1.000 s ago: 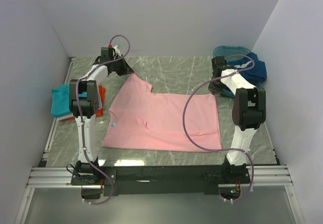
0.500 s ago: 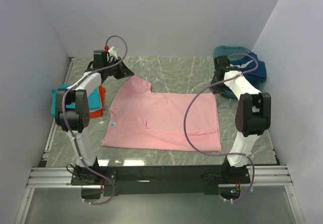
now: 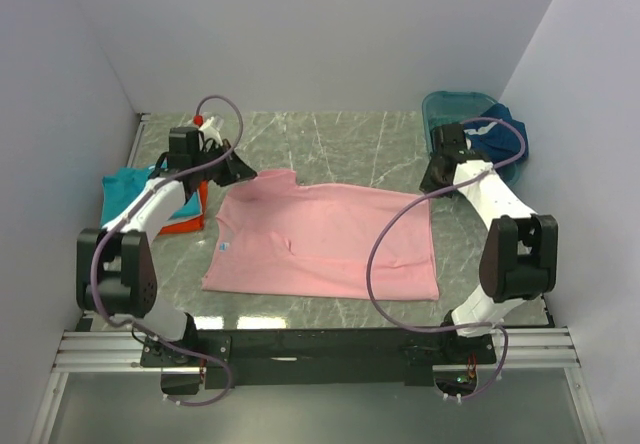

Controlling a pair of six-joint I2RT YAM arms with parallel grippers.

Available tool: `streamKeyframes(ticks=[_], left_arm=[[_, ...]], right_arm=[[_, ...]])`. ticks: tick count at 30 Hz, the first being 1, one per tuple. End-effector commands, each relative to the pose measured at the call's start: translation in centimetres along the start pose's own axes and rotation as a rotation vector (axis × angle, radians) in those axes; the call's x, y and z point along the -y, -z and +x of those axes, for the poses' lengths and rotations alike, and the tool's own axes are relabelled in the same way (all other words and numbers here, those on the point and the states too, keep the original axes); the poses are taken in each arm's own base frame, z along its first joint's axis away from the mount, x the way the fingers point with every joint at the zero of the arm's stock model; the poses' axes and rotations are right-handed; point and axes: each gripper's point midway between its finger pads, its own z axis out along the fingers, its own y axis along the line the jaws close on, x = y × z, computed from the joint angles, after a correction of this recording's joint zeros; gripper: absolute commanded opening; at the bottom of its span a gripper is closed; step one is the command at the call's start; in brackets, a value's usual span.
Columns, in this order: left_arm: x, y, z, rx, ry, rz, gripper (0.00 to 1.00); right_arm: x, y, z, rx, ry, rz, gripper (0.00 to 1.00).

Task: Fold and stack the t-shirts
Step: Fold the tshirt

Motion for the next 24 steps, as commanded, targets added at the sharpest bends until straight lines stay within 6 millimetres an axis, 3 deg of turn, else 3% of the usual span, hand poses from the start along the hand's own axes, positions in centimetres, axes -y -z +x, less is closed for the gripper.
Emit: streamKeyframes(ticks=[1, 7, 17, 24], left_arm=[[1.5, 2.9, -0.6, 0.073, -0.054, -0.013, 0.0], [1.8, 5.3, 1.3, 0.101, -0.029, -0.05, 0.0], [0.9, 7.3, 6.3, 0.067, 0.037, -0.073, 0.0], [0.3, 8.9, 7.0, 0.108, 0.072, -0.145, 0.0]], right_arm=[[0.5, 1.7, -0.3, 0.066, -0.017, -0.024, 0.0], [1.9, 2.4, 1.4, 0.082, -0.029, 0.002, 0.0], [2.8, 2.2, 4.3, 0.046, -0.059, 0.003, 0.0], [4.0, 1.8, 5.9, 0.032, -0.068, 0.035, 0.0]])
